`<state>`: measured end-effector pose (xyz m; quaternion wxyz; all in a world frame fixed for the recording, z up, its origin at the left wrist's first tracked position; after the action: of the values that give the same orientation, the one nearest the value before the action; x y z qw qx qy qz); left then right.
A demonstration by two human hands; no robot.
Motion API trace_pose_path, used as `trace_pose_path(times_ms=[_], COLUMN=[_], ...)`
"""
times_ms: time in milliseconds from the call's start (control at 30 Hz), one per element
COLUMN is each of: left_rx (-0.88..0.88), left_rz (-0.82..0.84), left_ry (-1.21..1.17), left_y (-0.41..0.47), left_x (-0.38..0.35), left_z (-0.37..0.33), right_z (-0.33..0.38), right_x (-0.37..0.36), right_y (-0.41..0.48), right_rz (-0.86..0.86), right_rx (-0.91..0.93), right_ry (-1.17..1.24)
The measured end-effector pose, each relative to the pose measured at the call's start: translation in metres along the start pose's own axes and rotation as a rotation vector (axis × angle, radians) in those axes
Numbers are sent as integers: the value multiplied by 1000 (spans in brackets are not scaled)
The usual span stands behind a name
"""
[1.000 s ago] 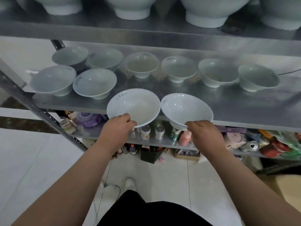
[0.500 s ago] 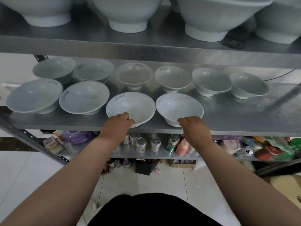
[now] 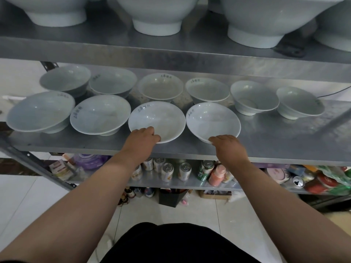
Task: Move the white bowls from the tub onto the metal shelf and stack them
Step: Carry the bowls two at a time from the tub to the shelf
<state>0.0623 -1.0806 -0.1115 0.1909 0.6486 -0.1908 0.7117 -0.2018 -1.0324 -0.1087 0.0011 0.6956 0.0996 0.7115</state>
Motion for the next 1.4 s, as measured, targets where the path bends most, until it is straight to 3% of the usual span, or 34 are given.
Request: trace_pose_path(times_ms=[733,933,1067,1400], left_rx=[5,-47,-36,26], left_rz=[16,-143,-195,-56], left_ry=[-19,-95,-142,-72], left_y=[11,-5,-10,1], left_x=[-8,-11,-8,-5], left_z=[7,6,2,-2], right_z=[-12,-8,-4,-6], right_x=[-10,-10,-4,-8], right_y=[8,-1,-2,0], right_rz=[35,56,-21,69], right_rx=[26,53,95,60], right_ry=[31,27,48,24])
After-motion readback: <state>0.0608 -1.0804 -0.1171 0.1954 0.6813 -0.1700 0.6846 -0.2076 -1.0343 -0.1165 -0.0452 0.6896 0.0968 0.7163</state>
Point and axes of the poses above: each hand's wrist, its own y-axis towards the middle knuckle, its own x-axis out of the back of the hand, z = x × y, the point moved 6 cm from there along y, towards the middle knuckle, and after that the axes turned 3 degrees about z, right-handed, at the moved point
